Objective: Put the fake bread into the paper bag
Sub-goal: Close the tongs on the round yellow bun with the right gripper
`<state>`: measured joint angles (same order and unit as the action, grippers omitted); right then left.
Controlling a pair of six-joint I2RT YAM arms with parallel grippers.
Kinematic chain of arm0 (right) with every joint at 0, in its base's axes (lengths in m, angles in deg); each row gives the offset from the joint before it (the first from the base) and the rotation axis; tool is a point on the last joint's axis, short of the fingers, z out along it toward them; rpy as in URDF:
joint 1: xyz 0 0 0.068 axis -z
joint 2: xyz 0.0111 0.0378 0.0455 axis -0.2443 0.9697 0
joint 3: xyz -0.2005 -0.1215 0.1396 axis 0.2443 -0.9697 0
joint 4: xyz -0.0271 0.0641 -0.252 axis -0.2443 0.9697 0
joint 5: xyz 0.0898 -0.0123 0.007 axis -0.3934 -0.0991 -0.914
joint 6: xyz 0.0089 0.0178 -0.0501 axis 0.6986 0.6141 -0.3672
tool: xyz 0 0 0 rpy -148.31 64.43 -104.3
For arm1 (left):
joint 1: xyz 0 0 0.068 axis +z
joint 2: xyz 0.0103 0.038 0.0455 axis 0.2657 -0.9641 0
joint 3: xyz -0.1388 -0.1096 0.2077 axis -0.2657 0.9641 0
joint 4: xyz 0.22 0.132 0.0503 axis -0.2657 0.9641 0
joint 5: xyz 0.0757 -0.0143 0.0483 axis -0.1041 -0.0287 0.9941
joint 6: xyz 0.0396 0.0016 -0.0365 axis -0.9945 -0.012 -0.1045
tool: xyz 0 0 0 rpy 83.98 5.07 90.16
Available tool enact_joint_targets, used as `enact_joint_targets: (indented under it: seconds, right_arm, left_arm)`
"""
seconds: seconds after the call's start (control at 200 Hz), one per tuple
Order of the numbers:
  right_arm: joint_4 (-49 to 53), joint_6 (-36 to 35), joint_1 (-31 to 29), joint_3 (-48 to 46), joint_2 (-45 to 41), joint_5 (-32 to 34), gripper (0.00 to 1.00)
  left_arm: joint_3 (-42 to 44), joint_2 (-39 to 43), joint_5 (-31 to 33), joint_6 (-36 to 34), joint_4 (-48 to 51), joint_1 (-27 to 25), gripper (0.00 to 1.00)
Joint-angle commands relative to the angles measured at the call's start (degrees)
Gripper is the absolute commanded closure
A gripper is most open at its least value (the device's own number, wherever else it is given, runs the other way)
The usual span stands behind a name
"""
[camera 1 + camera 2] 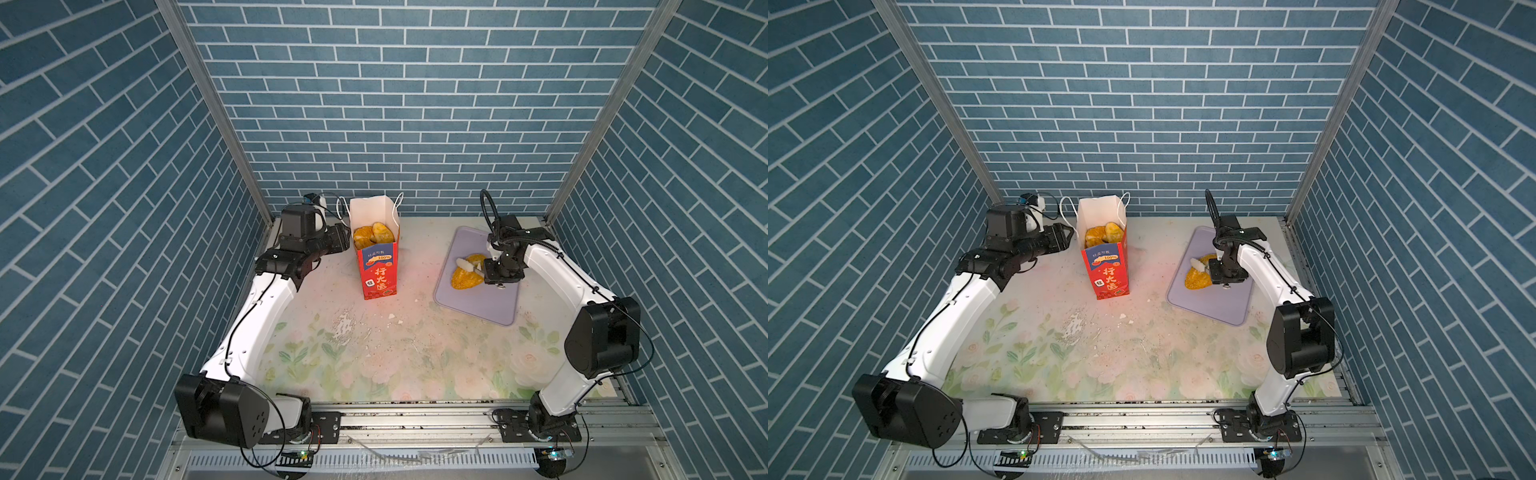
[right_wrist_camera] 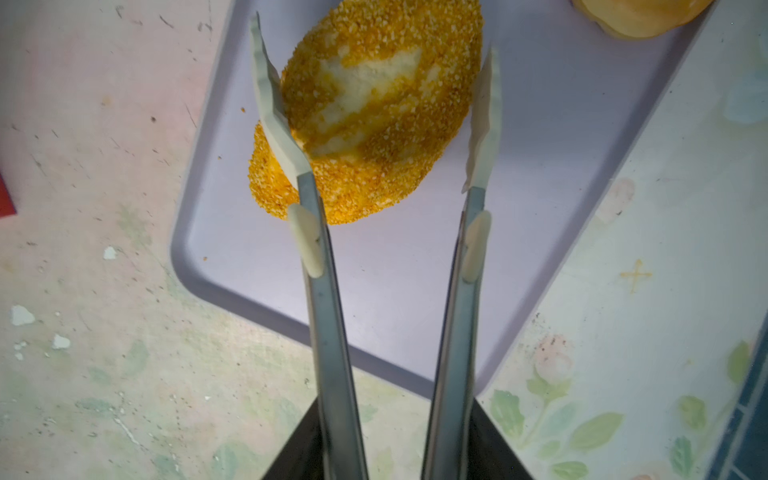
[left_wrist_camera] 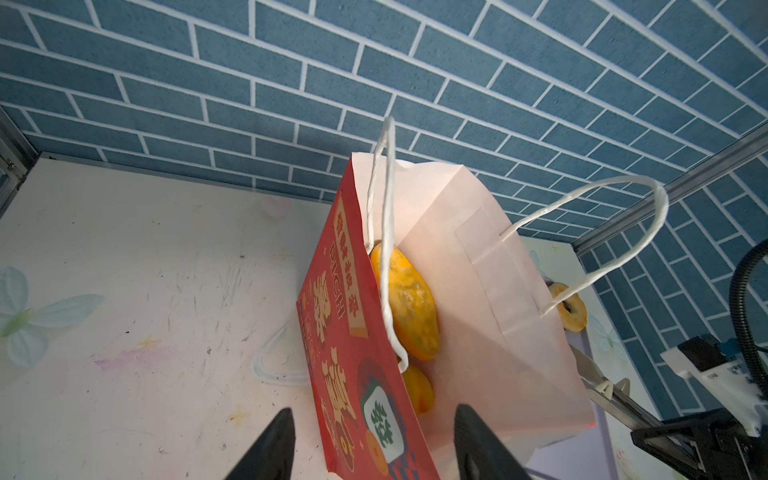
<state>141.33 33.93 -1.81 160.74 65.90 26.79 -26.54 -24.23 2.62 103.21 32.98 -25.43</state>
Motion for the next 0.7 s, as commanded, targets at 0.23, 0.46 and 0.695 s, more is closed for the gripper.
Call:
enact_joint_targets:
  seconds: [0.23,0.46,0.695]
  right_arm:
    - [-1.08,7.74,-1.23,-0.25,-0.72,-3.33,0.44]
    - [-2.58,9.21,-4.18,0.13,1.16,-1.78,0.45]
    - [-1.09,9.15,-4.2,1.24,3.38,1.8,0.56]
  left_arm:
    - [0.93,-0.16,-0.07,0.3,-1.1,0.24,0.38]
    - [0.67,-0.43,-0.03,0.42,-1.16,0.18,0.38]
    - [0.98,0.16,0.32,0.08,-0.87,0.18,0.38]
